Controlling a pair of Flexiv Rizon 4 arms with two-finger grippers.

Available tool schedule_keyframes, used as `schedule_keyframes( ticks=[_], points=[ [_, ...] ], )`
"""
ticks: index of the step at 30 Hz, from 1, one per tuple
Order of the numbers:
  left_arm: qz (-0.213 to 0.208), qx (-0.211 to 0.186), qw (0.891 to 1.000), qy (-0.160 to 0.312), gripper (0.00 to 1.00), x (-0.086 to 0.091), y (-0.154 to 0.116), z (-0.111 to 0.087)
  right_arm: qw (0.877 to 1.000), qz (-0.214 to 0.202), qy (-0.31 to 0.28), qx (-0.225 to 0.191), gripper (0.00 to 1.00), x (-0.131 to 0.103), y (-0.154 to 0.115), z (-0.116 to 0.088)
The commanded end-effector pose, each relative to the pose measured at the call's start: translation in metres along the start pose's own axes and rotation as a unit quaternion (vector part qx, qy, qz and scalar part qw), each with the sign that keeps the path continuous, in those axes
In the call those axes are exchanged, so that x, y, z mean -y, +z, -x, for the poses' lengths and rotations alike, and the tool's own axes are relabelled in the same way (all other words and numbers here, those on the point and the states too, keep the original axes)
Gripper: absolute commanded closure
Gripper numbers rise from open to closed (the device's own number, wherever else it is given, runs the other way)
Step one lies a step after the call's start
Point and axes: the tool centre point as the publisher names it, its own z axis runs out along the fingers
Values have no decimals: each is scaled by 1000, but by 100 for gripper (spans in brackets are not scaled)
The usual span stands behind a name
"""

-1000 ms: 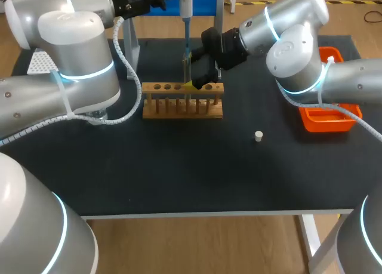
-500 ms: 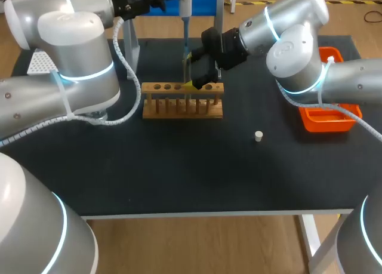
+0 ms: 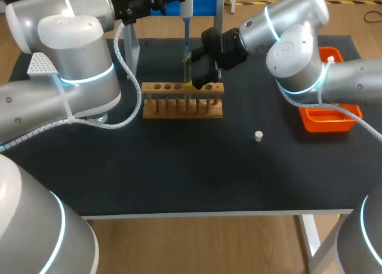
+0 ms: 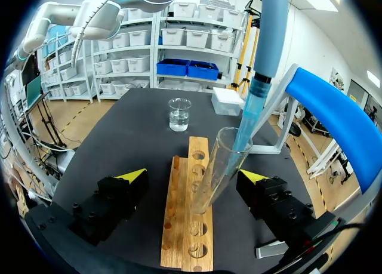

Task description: Invert the test tube, pick up the pipette, mount the tip to pipette, aspirate from beaker and dispense into the tube, eject the tip, return the pipette, and cap with the stopper.

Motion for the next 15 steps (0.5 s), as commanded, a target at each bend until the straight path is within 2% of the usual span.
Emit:
schedule_keyframes(
  ticks=[1, 15],
  points=[
    [2, 0, 1000, 1, 100, -1, -1, -4, 1000, -2, 0, -2, 0, -1, -2, 0],
    [10, -1, 1000, 5, 100, -4, 0, -10, 1000, -2, 0, -2, 0, -1, -2, 0]
  ],
)
